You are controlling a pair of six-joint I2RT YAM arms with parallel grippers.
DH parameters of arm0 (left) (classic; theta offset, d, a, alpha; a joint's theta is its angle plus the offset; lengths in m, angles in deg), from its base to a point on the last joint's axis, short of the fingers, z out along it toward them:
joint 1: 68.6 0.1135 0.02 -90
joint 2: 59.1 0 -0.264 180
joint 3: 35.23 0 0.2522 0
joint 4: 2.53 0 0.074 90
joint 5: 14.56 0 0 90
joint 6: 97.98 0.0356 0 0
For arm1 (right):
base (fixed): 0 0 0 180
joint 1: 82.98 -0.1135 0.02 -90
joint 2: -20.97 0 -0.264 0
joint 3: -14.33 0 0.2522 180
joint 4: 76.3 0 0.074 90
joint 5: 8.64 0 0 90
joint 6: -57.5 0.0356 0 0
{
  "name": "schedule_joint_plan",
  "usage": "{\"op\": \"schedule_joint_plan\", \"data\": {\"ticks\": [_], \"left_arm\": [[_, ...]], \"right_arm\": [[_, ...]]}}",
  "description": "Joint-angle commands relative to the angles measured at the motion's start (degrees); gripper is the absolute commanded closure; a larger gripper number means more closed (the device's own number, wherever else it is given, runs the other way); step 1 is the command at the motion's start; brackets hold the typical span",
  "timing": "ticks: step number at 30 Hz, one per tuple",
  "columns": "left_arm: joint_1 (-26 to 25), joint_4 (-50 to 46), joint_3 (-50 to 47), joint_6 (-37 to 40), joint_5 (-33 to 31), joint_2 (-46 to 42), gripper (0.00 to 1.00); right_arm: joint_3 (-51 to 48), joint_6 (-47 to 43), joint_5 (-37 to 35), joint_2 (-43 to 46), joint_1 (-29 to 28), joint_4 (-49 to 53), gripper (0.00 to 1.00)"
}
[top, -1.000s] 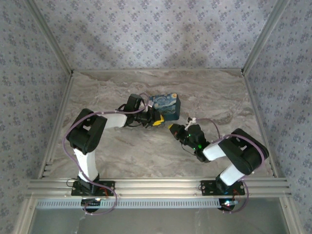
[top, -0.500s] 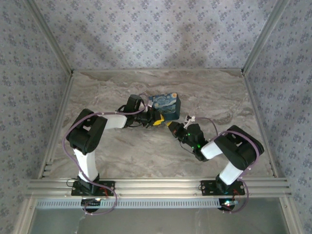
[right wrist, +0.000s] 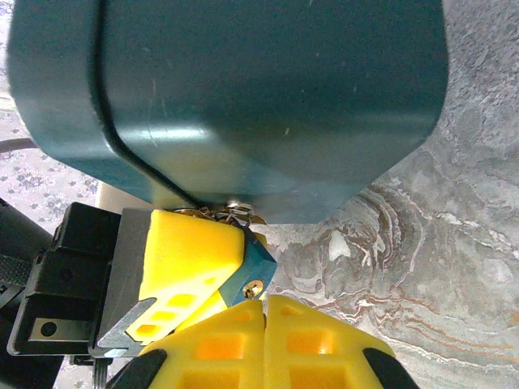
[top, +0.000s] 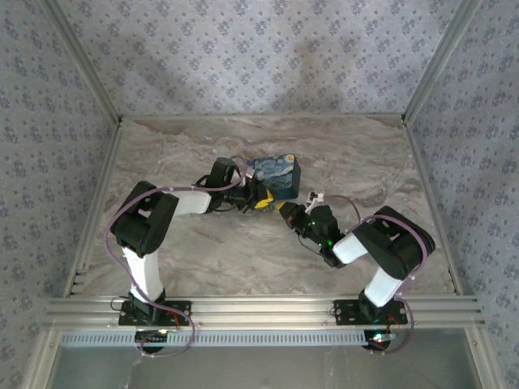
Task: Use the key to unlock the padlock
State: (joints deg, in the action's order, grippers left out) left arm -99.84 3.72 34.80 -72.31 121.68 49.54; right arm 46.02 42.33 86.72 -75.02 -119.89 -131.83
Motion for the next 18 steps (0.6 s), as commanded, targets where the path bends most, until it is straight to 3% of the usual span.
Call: {"op": "schedule_joint_plan", "data": {"ticks": [1, 18], "left_arm": [[-0.94, 0.97, -0.78, -1.57, 1.13, -1.06, 0.96], [-1.97, 6.45, -2.23, -4.4, 0.71, -1.07, 0.97]], "right_arm": [[1.4, 0.28, -0.01, -0.8, -0.04, -2.81, 1.0], [1.81, 6.53, -4.75, -6.84, -3.06, -10.65, 1.0]]}}
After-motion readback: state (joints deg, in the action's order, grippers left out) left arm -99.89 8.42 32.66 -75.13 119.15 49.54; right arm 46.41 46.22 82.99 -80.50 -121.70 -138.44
